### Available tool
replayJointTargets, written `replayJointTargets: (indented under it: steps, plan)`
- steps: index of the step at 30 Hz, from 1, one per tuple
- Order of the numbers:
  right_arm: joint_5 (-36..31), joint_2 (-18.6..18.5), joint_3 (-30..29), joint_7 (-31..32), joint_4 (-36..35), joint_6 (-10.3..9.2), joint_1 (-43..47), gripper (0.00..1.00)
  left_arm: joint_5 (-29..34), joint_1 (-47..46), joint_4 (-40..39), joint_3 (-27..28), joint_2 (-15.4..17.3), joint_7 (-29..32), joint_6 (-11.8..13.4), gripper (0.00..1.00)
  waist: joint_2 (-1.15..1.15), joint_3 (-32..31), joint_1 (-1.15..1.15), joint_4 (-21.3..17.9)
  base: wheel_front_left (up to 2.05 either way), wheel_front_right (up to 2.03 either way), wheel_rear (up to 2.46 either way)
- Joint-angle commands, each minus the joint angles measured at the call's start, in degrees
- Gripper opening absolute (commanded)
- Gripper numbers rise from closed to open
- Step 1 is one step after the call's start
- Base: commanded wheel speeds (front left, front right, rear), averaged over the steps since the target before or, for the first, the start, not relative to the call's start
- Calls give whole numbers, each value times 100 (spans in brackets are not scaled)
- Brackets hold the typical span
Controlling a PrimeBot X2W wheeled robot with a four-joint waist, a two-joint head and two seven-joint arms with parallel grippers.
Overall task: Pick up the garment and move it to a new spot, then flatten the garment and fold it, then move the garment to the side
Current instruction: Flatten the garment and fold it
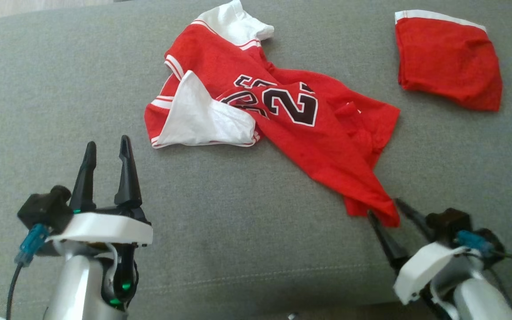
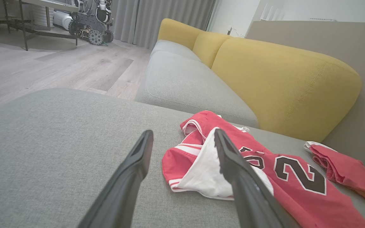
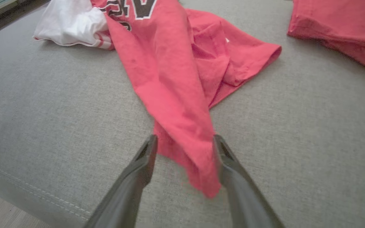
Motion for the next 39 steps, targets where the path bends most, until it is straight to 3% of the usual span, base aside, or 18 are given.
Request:
replayJointTargets:
  steps: [1,7,11,18,23,28,34,39]
  plan:
    - [0,-47,-88,-99,-141,36,-157,100,73,-231,-170,157,64,-69,-37,100,0,4,0,-5,0,0,0]
    - [-313,380,-1203,-451,-375,36,-328,100,106,-277,-125,180,64,-69,-42,100,0,2,0,-57,0,0,0]
    - [-527,1025,-1967,-825,-739,36,-404,100,99,-351,-105,100,64,-69,-40,100,0,19,0,-108,0,0,0]
    - [-450,1269,-1882,-992,-907,36,-409,100,180,-521,91,-27,64,-69,-68,100,0,161,0,-260,0,0,0]
    - [-355,1306,-1689,-1082,-963,36,-492,100,503,-986,713,-111,94,-69,-157,100,0,417,0,-470,0,0,0]
    - [-186,1312,-1496,-1187,-929,36,-575,100,894,-1794,1739,-345,371,-7,-255,100,0,669,0,-669,0,0,0]
    - [-31,1313,-1355,-1334,-787,36,-672,100,1221,-2673,2628,-413,708,47,-100,100,0,849,0,-863,0,0,0]
    - [29,1314,-1334,-1430,-649,36,-709,100,1263,-3040,3041,-507,841,19,-249,100,0,887,0,-931,0,0,0]
